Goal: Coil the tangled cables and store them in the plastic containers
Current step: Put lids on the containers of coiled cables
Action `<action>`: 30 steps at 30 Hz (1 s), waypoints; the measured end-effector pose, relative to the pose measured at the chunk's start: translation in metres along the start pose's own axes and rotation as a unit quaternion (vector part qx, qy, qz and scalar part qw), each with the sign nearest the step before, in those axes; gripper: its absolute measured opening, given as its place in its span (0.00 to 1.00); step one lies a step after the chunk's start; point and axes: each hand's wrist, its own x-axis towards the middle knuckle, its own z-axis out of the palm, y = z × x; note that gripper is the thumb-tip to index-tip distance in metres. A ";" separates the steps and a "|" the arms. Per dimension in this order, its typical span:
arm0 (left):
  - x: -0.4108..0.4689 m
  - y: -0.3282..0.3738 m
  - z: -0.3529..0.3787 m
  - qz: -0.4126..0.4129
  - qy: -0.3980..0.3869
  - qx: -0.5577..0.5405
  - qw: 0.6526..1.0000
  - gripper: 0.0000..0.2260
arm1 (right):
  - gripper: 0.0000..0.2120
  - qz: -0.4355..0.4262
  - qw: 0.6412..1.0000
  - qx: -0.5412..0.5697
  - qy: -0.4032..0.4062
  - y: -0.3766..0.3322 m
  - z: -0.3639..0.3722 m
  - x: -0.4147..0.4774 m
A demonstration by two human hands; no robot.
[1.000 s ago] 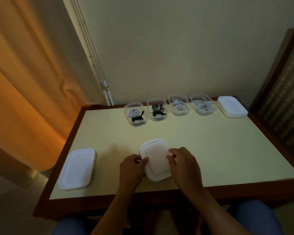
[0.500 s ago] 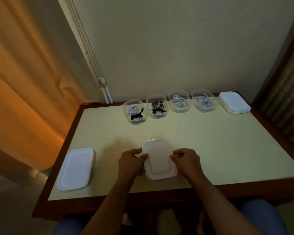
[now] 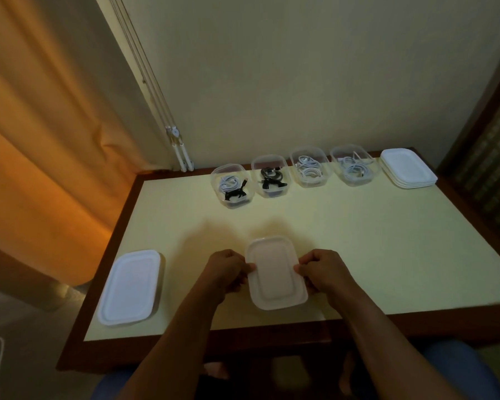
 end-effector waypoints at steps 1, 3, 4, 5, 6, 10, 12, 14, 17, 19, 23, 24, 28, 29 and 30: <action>-0.001 0.001 0.001 0.007 0.004 0.024 1.000 0.06 | 0.02 0.006 1.000 -0.008 -0.009 -0.002 -0.001 0.000; -0.002 0.003 0.003 0.013 0.004 0.056 0.998 0.08 | 0.03 0.021 0.999 -0.019 -0.032 -0.005 -0.003 0.000; -0.003 0.004 0.003 0.010 0.002 0.063 0.998 0.08 | 0.03 0.027 0.999 -0.018 -0.041 -0.005 -0.003 0.000; -0.002 0.004 0.002 0.003 0.000 0.063 0.998 0.08 | 0.03 0.030 0.998 -0.013 -0.045 -0.005 -0.003 0.000; -0.001 0.003 0.002 -0.005 -0.002 0.055 0.998 0.08 | 0.03 0.031 0.998 -0.007 -0.045 -0.004 -0.004 -0.001; 0.000 -0.001 0.001 -0.021 0.003 -0.003 1.000 0.06 | 0.04 0.039 0.998 0.016 -0.037 0.002 -0.003 0.002; 0.000 -0.001 0.002 -0.009 0.017 -0.004 1.000 0.06 | 0.04 0.036 0.999 0.017 -0.025 0.004 -0.003 0.004; 0.000 0.001 0.003 0.001 0.027 0.008 1.000 0.07 | 0.04 0.027 1.000 0.007 -0.007 0.004 -0.001 0.005; -0.005 0.006 0.001 0.001 0.008 0.054 0.999 0.06 | 0.03 0.011 1.000 -0.013 0.016 0.004 0.002 0.001; -0.008 0.011 -0.003 0.013 -0.011 0.112 0.994 0.08 | 0.03 0.009 1.000 -0.026 0.001 0.002 0.000 0.000; -0.004 0.019 -0.006 0.069 0.006 0.146 0.987 0.16 | 0.08 0.011 0.998 -0.048 -0.042 -0.010 -0.008 0.001; -0.001 0.020 -0.005 0.092 0.017 0.135 0.986 0.14 | 0.09 0.005 0.998 -0.050 -0.037 -0.013 -0.007 0.002; 0.012 0.019 0.007 0.136 0.055 0.080 0.986 0.04 | 0.06 -0.029 0.997 -0.065 0.007 -0.018 0.001 0.009; 0.015 0.016 0.008 0.129 0.056 0.054 0.989 0.03 | 0.06 -0.029 0.997 -0.066 0.013 -0.017 0.003 0.011; 0.017 0.014 0.009 0.118 0.054 0.030 0.991 0.03 | 0.06 -0.027 0.997 -0.067 0.015 -0.016 0.004 0.013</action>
